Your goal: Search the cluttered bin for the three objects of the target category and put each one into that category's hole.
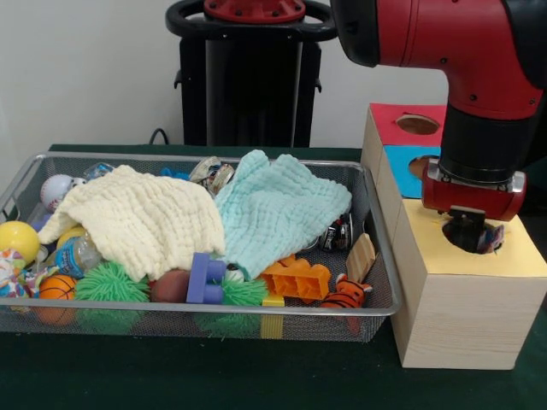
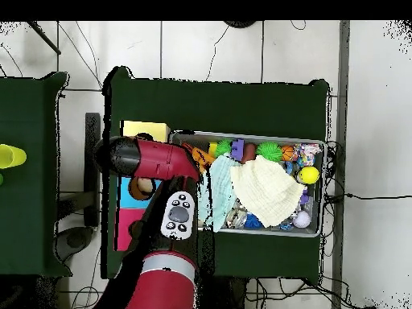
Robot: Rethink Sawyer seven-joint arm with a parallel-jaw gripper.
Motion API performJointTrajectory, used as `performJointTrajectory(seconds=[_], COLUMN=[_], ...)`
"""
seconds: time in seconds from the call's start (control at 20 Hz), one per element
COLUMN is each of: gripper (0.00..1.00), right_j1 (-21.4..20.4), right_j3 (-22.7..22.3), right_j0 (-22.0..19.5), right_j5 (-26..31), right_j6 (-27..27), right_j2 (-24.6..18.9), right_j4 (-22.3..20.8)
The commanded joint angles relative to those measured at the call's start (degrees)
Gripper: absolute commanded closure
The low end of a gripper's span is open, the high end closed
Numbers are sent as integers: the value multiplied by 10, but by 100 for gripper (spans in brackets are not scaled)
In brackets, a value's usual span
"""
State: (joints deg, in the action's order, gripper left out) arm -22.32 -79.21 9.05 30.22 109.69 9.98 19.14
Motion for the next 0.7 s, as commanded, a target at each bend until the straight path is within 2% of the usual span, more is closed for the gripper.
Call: performJointTrajectory(seconds=[0.05, 0.2, 0.4, 0.7], gripper=[100, 100, 100, 100], right_j1=[44, 42, 10, -112], right_j3=[-16, -14, -39, -88], right_j0=[-16, -18, -36, -57], right_j5=[27, 33, 22, 48], right_j6=[61, 59, 38, 27], right_j2=[-54, -55, -85, -116], right_j4=[-12, -11, -3, 18])
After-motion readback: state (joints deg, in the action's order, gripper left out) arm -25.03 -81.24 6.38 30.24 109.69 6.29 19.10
